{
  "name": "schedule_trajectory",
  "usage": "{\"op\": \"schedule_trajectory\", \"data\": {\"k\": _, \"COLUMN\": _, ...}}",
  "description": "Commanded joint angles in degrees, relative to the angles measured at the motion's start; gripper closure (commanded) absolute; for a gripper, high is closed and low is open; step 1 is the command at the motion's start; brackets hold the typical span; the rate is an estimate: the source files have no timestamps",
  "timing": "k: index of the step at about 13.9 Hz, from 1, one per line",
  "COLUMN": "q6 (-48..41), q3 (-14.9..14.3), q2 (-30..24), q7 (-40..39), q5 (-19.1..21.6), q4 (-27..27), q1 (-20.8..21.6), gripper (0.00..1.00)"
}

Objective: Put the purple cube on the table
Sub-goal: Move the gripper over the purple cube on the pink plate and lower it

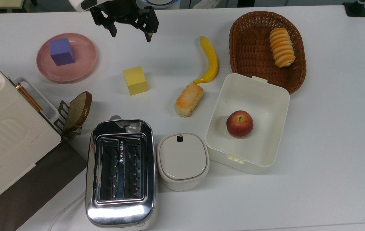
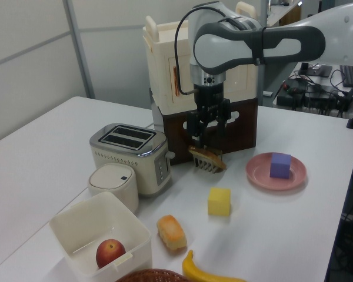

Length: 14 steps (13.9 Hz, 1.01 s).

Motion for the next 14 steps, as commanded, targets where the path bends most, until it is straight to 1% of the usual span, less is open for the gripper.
{"op": "schedule_trajectory", "data": {"k": 1, "q6": -1.7, "q3": 3.4, "q2": 0.0, "q7": 0.7, "q5": -2.9, "q4": 0.5, "q1": -3.2, "gripper": 0.00}}
{"op": "schedule_trajectory", "data": {"k": 4, "q6": -3.2, "q3": 3.4, "q2": -0.1, "q7": 0.6, "q5": -2.9, "q4": 0.6, "q1": -3.3, "gripper": 0.00}}
{"op": "schedule_trajectory", "data": {"k": 11, "q6": -3.6, "q3": 3.4, "q2": -0.1, "q7": -0.6, "q5": -3.0, "q4": 0.5, "q1": -4.2, "gripper": 0.00}}
{"op": "schedule_trajectory", "data": {"k": 14, "q6": -3.6, "q3": 3.3, "q2": 0.0, "q7": -2.3, "q5": -3.7, "q4": 0.1, "q1": -4.9, "gripper": 0.00}}
